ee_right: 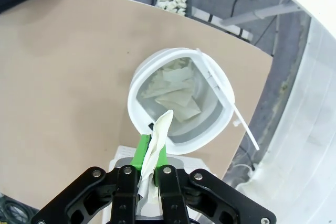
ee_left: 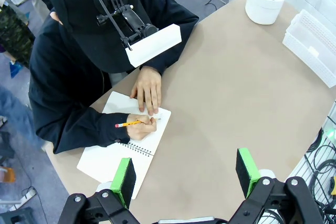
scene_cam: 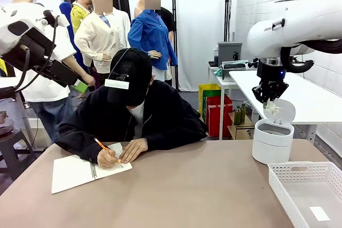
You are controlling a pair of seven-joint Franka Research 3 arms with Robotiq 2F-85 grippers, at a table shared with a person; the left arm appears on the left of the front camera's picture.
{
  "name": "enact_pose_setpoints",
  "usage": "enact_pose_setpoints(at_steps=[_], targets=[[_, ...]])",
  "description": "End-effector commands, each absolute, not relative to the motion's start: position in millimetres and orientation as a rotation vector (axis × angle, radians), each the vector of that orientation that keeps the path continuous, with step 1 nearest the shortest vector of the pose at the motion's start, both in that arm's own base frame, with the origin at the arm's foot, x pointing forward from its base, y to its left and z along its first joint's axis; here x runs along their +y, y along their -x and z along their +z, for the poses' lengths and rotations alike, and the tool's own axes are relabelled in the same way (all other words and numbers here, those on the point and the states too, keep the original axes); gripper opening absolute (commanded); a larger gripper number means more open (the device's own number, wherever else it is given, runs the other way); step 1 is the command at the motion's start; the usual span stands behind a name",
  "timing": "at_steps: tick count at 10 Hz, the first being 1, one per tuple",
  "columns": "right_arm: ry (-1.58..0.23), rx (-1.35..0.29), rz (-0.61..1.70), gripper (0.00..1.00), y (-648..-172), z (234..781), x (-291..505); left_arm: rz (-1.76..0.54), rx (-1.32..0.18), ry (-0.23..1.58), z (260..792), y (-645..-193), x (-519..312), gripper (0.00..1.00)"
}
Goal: Sort the paper based on its condition.
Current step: If a person hands you a paper, place it in the Organizing basket , and if it's crumpled, put it in the Trash can.
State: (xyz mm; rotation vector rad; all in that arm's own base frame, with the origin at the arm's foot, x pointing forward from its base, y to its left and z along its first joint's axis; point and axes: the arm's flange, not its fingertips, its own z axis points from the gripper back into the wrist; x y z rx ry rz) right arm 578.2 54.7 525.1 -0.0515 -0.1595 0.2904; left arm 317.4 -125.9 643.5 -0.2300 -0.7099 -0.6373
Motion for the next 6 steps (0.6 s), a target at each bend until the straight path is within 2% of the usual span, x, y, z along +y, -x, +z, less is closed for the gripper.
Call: enact_pose_setpoints(at_steps=[1,6], targets=[[0.065,-0.19,0.326,0.06,-574.2,518.6,42.7,-0.636,-0.711,0.232,643.7,-317.4,-125.3,1.0],[0.054,-0.164,0.302,0.06,-579.1,525.2,49.8,-0.636,-0.711,0.232,643.7,-317.4,-125.3,1.0]])
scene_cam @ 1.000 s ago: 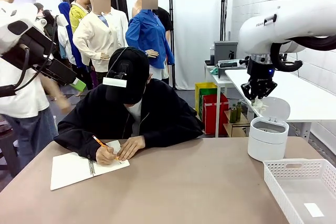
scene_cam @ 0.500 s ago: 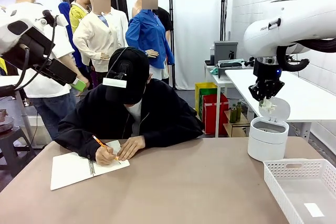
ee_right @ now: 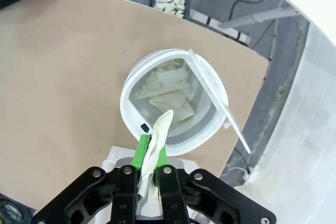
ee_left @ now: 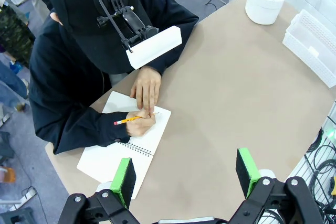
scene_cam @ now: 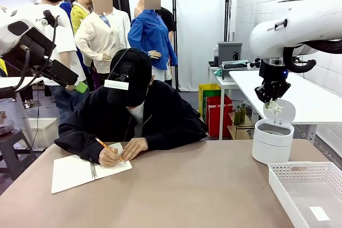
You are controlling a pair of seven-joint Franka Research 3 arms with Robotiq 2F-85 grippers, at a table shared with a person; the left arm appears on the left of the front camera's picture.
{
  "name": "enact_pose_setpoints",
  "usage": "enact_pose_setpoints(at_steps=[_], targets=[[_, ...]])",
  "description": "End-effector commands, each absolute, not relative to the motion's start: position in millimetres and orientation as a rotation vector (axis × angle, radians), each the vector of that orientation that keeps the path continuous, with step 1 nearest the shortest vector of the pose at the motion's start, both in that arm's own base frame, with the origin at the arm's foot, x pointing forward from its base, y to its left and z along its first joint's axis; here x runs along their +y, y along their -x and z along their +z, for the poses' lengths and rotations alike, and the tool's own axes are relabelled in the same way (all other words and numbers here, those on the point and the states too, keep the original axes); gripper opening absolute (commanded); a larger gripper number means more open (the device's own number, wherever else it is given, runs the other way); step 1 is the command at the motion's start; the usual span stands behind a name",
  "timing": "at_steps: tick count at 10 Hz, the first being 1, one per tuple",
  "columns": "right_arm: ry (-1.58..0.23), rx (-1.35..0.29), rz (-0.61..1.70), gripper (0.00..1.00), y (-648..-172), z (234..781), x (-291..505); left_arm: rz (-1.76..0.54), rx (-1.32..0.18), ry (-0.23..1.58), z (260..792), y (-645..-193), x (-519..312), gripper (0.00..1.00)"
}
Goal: Sort the paper based on its condition.
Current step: If a person hands you a paper, place it in the Organizing basket , and if it's crumpled, put it in the Trash can.
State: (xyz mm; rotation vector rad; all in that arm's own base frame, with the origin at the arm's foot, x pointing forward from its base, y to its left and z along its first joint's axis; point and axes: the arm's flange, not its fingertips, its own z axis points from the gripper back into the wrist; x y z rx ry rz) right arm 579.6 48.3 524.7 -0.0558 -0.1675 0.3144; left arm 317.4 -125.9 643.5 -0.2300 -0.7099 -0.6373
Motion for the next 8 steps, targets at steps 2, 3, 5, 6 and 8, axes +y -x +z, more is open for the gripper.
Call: enact_pose_setpoints(at_steps=[2,3,5,6,8], targets=[[0.058,-0.168,0.315,0.39,-578.7,526.2,47.8,-0.636,-0.711,0.232,643.7,-317.4,-125.3,1.0],[0.06,-0.166,0.317,0.58,-578.9,526.9,47.3,-0.636,-0.711,0.232,643.7,-317.4,-125.3,1.0],[0.065,-0.156,0.321,0.96,-578.1,527.1,48.3,-0.636,-0.711,0.232,643.7,-317.4,-125.3,1.0],[0.07,-0.152,0.325,1.0,-577.7,527.1,48.2,-0.636,-0.711,0.232,643.7,-317.4,-125.3,1.0],[0.073,-0.145,0.333,1.0,-577.1,527.1,49.4,-0.636,-0.711,0.232,643.7,-317.4,-125.3,1.0]])
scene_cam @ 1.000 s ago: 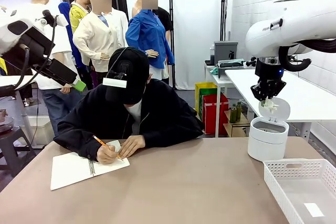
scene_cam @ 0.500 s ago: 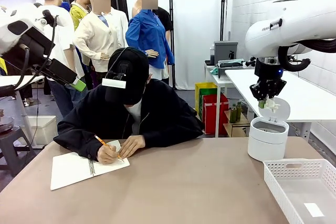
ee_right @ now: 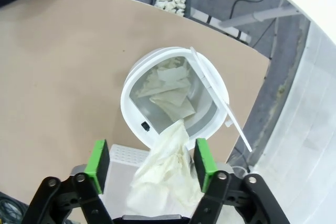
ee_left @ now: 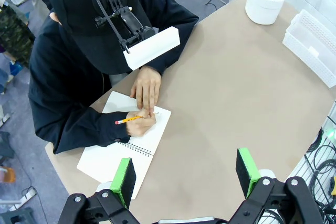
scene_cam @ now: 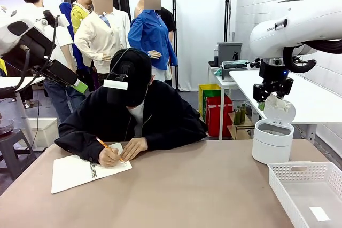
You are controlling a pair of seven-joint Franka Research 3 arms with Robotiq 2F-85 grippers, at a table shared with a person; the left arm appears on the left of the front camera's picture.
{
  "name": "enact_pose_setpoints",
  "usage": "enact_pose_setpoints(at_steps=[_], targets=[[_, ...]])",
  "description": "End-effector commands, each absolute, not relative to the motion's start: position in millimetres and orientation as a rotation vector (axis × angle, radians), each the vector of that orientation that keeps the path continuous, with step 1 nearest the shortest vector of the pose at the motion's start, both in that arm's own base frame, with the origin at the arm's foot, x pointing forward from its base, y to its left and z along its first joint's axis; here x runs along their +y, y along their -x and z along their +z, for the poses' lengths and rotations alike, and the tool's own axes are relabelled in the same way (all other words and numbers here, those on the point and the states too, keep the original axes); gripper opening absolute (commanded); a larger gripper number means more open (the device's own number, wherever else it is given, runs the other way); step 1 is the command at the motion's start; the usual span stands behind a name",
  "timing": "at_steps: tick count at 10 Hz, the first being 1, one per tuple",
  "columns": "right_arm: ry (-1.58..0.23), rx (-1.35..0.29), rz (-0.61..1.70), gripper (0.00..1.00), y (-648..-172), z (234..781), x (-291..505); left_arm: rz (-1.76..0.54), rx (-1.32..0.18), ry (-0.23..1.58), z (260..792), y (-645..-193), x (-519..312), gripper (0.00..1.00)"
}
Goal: Sort the paper based on its condition.
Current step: If a person hands you a paper, place it in the Organizing basket , and if it's crumpled, put it in the Trash can.
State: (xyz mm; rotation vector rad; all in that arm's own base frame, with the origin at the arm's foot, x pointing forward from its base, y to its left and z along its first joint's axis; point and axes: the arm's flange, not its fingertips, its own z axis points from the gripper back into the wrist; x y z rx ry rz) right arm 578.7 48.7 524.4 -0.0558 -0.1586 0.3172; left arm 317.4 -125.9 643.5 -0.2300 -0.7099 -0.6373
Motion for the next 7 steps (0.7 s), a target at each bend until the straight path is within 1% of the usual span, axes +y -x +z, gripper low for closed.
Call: enact_pose_setpoints(at_steps=[1,5,7], targets=[[0.072,-0.143,0.335,1.0,-576.7,527.8,49.9,-0.636,-0.711,0.232,643.7,-317.4,-125.3,1.0],[0.085,-0.148,0.334,1.0,-577.8,528.2,51.1,-0.636,-0.711,0.232,643.7,-317.4,-125.3,1.0],[0.039,-0.146,0.348,1.0,-576.1,533.8,55.6,-0.636,-0.711,0.232,643.7,-317.4,-125.3,1.0]])
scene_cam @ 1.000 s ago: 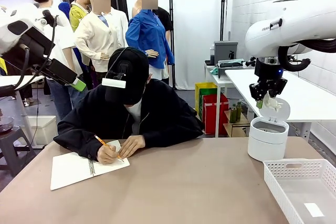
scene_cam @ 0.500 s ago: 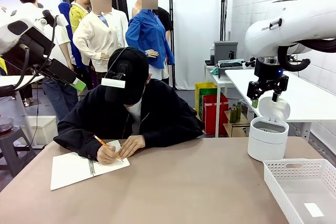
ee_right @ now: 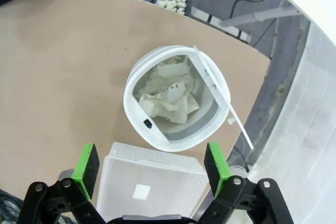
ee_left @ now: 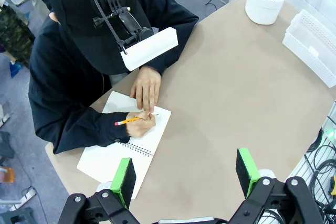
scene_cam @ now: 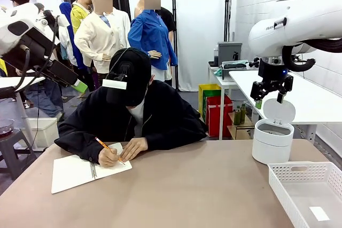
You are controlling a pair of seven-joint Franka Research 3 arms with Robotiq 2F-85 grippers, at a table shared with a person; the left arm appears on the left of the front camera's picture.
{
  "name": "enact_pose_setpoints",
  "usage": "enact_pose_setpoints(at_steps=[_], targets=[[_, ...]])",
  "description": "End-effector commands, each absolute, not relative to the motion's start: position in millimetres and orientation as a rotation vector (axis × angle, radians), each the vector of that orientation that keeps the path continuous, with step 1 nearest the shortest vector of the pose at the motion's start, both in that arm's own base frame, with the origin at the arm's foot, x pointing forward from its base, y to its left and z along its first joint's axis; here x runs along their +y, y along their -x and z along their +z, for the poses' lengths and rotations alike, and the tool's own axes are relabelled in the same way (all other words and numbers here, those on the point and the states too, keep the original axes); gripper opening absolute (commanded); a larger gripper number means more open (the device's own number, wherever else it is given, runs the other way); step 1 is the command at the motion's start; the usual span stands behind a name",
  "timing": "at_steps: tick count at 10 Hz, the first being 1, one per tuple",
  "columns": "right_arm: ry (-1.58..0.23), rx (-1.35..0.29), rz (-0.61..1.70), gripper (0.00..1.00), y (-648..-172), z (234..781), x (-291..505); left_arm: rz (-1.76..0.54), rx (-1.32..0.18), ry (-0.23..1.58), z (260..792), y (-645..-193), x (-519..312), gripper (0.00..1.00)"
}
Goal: Sort the paper based on its condition.
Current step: If a person hands you a paper, place it in the Organizing basket , and if it's crumpled, put it in the Trash can.
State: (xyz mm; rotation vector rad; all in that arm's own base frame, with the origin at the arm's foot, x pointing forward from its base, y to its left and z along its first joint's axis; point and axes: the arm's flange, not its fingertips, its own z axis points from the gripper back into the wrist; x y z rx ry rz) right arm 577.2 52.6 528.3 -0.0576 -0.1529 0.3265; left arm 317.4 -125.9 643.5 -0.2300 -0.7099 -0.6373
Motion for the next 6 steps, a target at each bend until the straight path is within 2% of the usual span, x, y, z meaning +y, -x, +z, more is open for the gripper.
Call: enact_pose_setpoints(at_steps=[1,5,6], targets=[[-0.027,-0.133,0.351,1.0,-573.1,540.9,60.4,-0.636,-0.711,0.232,643.7,-317.4,-125.3,1.0],[-0.202,-0.156,0.512,1.0,-545.9,569.1,93.5,-0.636,-0.711,0.232,643.7,-317.4,-125.3,1.0],[-0.177,-0.161,0.53,1.0,-548.3,565.3,100.9,-0.636,-0.711,0.232,643.7,-317.4,-125.3,1.0]])
